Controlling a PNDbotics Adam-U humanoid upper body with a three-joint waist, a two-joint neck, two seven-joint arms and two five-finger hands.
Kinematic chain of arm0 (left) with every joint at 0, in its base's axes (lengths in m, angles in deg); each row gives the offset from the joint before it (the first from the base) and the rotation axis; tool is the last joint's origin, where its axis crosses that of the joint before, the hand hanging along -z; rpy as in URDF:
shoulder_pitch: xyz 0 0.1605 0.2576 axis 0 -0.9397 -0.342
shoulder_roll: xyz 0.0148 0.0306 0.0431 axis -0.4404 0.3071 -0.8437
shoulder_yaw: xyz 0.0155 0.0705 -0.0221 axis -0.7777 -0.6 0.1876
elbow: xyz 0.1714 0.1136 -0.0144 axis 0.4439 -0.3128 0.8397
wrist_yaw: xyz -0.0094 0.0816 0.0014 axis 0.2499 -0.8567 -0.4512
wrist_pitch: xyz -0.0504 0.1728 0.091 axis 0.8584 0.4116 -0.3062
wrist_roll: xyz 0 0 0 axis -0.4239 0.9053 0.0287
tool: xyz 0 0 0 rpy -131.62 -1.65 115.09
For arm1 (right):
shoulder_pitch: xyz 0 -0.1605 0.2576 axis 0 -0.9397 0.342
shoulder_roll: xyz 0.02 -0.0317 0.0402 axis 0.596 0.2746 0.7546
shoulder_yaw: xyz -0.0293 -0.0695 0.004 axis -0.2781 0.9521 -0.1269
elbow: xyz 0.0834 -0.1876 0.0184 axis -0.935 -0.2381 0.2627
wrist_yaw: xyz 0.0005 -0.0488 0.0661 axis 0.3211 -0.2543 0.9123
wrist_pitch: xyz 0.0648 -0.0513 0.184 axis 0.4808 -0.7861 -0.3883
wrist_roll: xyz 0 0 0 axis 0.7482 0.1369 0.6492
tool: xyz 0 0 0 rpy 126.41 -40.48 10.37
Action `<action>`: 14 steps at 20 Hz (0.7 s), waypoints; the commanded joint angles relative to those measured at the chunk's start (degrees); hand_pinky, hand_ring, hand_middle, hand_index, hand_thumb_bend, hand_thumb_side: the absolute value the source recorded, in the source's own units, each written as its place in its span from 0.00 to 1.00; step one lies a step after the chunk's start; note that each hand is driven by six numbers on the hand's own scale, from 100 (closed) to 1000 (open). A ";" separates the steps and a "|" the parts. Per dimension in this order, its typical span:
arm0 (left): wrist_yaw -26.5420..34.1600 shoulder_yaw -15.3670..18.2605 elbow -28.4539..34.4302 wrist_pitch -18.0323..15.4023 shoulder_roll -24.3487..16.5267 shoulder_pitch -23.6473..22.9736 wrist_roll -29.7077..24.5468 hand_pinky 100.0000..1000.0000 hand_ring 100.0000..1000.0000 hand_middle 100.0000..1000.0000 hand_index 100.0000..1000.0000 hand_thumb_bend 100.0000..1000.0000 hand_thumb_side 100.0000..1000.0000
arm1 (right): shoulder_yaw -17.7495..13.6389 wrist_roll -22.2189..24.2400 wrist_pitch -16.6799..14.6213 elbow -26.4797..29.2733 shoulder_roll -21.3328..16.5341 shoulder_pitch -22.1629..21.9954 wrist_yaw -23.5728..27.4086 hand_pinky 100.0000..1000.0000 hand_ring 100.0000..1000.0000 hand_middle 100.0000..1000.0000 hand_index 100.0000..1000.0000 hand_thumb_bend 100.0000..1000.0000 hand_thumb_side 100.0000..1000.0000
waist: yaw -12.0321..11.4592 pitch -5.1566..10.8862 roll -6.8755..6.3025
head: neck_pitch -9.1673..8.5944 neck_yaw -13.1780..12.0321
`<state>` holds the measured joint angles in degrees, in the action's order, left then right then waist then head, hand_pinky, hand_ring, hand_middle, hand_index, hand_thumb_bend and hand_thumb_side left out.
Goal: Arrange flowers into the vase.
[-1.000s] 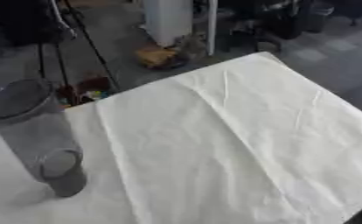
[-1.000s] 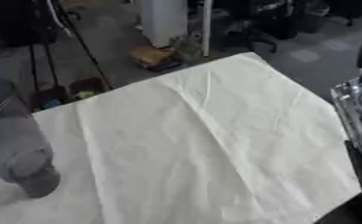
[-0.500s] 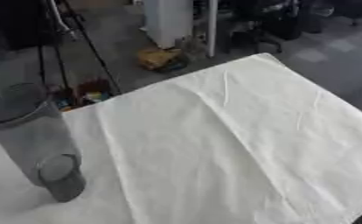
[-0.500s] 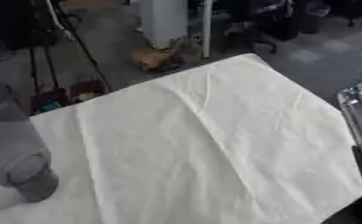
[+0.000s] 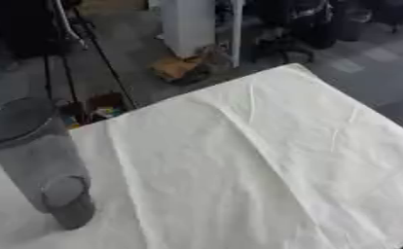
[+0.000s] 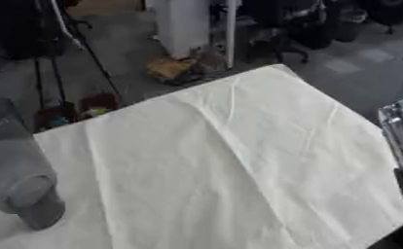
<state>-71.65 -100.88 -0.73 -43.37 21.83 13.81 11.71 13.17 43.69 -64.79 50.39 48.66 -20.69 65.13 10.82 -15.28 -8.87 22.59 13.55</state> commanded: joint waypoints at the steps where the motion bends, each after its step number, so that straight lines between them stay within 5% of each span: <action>1: 0.75 0.67 0.60 1.67 -1.29 0.79 1.41 0.00 0.00 0.00 0.00 0.14 0.48 | -0.28 0.10 -0.10 0.77 -0.89 0.78 0.40 0.77 0.88 0.84 0.90 0.00 1.00 | -0.17 0.95 0.75 | -0.57 0.25; 14: 2.31 -1.29 5.28 2.44 -2.03 -1.66 0.95 0.00 0.00 0.00 0.00 0.14 0.47 | -0.47 -0.16 0.02 0.77 -0.49 0.69 0.45 0.77 0.88 0.84 0.90 0.00 1.00 | -0.62 0.76 1.28 | -0.58 1.36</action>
<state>-69.15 -102.36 3.48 -42.76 21.75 11.17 11.10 13.15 43.63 -64.75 50.39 49.22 -20.68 65.14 10.20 -15.47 -8.33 22.57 14.76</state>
